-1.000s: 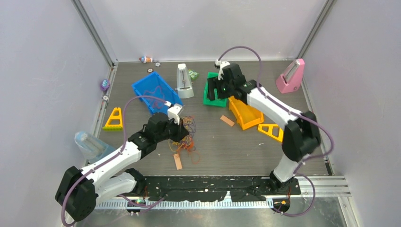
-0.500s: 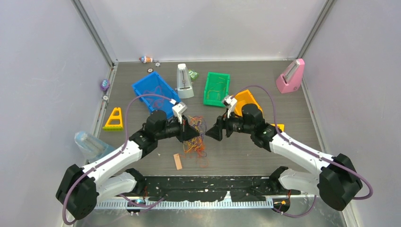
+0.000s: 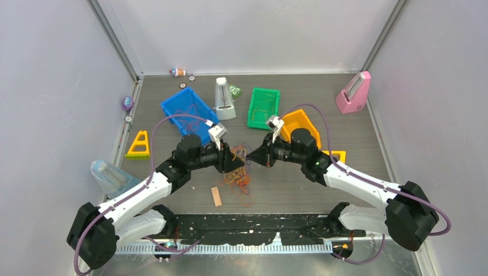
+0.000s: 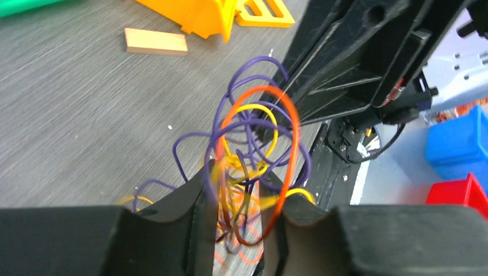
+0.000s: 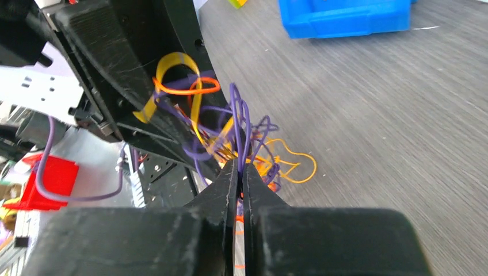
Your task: Untangle the cables
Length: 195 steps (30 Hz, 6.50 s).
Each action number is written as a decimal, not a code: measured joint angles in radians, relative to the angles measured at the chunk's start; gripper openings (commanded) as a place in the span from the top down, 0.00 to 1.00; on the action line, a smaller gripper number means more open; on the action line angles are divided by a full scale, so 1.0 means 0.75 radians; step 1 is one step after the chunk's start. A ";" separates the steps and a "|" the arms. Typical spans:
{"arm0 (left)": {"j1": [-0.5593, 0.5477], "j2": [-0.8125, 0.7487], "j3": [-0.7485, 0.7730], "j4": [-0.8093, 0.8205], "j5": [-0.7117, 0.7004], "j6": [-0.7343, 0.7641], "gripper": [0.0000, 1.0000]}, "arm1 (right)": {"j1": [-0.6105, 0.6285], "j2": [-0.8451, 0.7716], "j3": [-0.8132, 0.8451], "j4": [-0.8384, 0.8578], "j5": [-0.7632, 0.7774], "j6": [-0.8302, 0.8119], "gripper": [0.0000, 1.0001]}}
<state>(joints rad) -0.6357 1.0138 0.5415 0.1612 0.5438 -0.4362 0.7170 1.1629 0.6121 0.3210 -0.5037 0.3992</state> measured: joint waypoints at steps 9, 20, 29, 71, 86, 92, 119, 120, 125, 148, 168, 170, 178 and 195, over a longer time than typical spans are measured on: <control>0.001 -0.089 -0.040 -0.073 -0.215 0.013 1.00 | 0.001 -0.146 -0.001 -0.121 0.169 -0.016 0.94; 0.002 -0.110 -0.047 -0.210 -0.460 0.038 1.00 | 0.002 -0.254 0.126 -0.452 0.381 -0.069 0.95; 0.260 -0.399 -0.047 -0.540 -0.831 0.038 1.00 | -0.001 -0.445 0.337 -0.891 1.194 -0.077 0.95; -0.458 -0.230 -0.095 0.234 -0.514 0.719 0.16 | -0.043 -0.305 0.701 -0.990 0.283 -0.165 0.95; -0.477 -0.001 0.004 0.310 -0.623 0.969 1.00 | -0.043 -0.282 0.727 -0.985 0.243 -0.151 0.95; -0.478 -0.031 -0.002 0.320 -0.645 0.930 1.00 | -0.042 -0.285 0.726 -1.014 0.339 -0.154 0.95; 0.178 -0.611 -0.288 -0.445 -1.171 -0.174 1.00 | -0.212 -0.736 0.516 -1.340 1.817 -0.072 0.95; 0.188 -0.609 -0.286 -0.465 -1.192 -0.191 1.00 | -0.213 -0.739 0.519 -1.343 1.845 -0.072 0.95; 0.232 -0.607 -0.285 -0.542 -1.239 -0.270 1.00 | -0.214 -0.796 0.524 -1.348 1.939 -0.068 0.95; 0.130 -0.431 -0.123 -0.210 -0.491 -0.030 0.26 | -0.220 -0.577 0.555 -1.020 0.505 -0.237 0.95; -0.172 0.053 0.185 0.240 -0.151 0.074 0.45 | -0.208 -0.462 0.572 -0.975 0.097 -0.180 0.95; -0.173 0.071 0.189 0.252 -0.137 0.075 0.43 | -0.208 -0.462 0.572 -0.975 0.092 -0.179 0.95; -0.188 0.092 0.105 0.399 -0.106 0.082 0.25 | -0.208 -0.463 0.578 -0.961 0.127 -0.154 0.95; -0.320 0.018 -0.226 0.568 -0.359 0.032 0.50 | -0.208 -0.482 0.635 -0.865 0.375 -0.030 0.95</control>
<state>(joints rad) -0.8761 1.0275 0.3717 0.5873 0.2749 -0.4122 0.5610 0.8013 1.0885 -0.3275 -0.2222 0.3771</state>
